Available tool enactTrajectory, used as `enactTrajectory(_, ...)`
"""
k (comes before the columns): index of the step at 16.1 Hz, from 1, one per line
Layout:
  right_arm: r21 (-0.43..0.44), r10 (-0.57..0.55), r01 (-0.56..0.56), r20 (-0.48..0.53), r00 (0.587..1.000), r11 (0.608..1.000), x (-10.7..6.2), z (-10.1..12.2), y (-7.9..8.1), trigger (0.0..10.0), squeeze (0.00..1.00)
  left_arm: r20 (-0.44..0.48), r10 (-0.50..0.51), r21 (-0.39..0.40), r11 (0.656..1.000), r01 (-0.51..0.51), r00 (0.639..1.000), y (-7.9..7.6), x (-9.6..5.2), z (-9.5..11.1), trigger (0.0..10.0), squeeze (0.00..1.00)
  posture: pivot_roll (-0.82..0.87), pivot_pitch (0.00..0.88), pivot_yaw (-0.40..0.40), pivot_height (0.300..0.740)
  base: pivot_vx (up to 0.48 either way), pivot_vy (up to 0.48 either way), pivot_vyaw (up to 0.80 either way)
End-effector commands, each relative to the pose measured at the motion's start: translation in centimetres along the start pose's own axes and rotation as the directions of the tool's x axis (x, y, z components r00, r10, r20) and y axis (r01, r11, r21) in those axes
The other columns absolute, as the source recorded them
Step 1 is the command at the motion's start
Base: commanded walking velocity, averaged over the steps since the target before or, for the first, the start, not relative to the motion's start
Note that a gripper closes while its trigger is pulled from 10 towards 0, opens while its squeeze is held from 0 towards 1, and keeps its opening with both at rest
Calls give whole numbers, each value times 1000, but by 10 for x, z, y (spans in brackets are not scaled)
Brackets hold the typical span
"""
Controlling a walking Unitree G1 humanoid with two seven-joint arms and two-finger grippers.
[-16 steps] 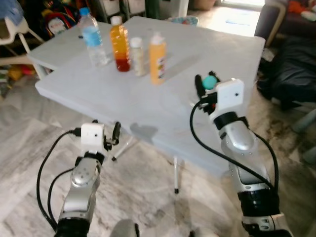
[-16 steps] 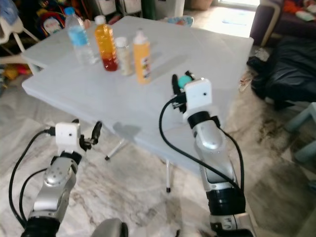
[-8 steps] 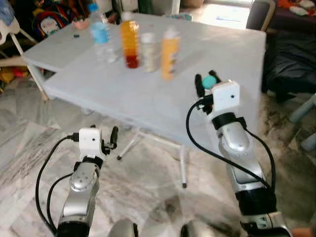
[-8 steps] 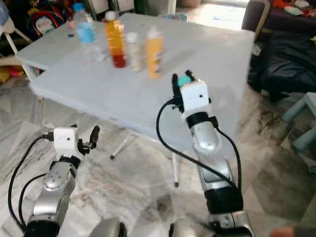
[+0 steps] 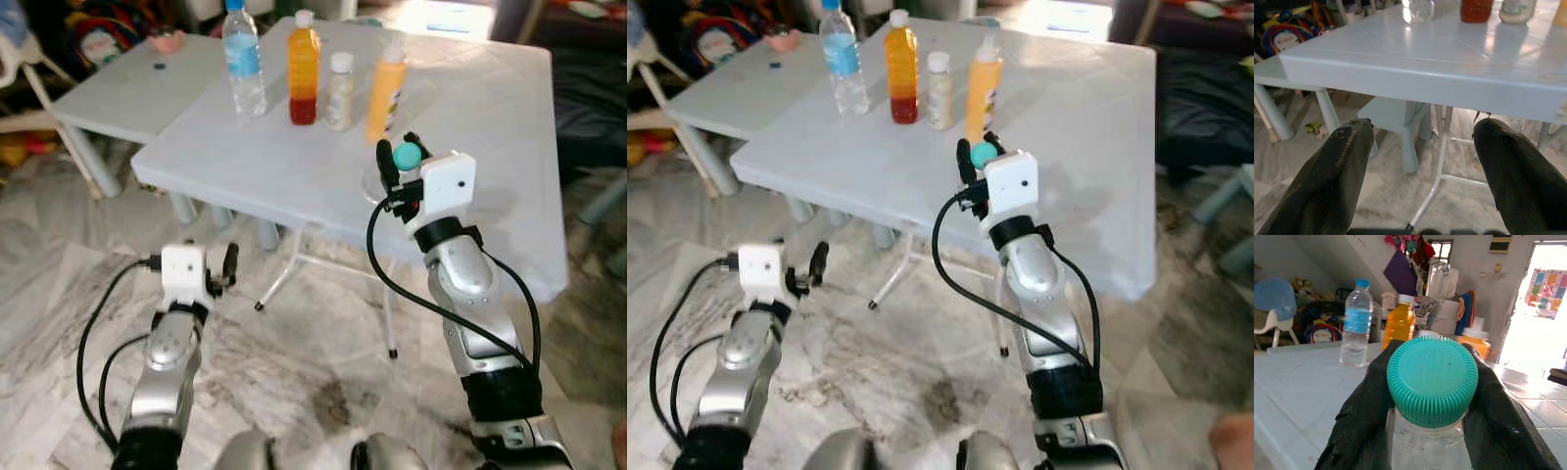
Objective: Restocking fridge
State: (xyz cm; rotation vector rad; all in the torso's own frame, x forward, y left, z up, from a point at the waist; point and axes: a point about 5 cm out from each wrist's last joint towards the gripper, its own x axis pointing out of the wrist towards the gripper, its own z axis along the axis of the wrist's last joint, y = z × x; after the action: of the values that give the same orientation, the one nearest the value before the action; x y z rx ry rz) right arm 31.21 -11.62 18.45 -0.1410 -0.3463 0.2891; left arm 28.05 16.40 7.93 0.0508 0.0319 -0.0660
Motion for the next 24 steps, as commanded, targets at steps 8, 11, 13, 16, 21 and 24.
enactTrajectory(8,69,238,-238,2,971,969,-4,-2,42,10000,0,12,56,29,998,-57,998,10,-1,-2,10000,0,14,54,36,740,0,360,200)
enactTrajectory(11,84,240,-239,-11,971,967,-5,-6,43,10000,0,-39,98,72,993,-95,994,19,0,-10,10000,0,19,61,38,740,0,0,800)
enactTrajectory(13,67,183,-178,-75,980,982,-18,-23,31,10000,0,-89,57,108,993,-47,994,31,-11,-22,10000,0,21,67,41,740,0,0,800)
enactTrajectory(16,95,90,-74,-172,981,993,-38,-42,17,10000,0,-104,85,114,991,-73,991,46,-27,-27,10000,0,47,75,39,740,0,0,800)
enactTrajectory(21,134,10,25,-254,967,991,-55,-63,7,10000,0,-71,223,58,974,-219,972,48,-52,-27,10000,0,83,68,-14,740,0,0,800)
enactTrajectory(24,137,-63,108,-294,954,985,-68,-71,-8,10000,0,-147,252,49,968,-247,957,51,-83,-40,10000,0,95,47,-25,740,0,0,800)
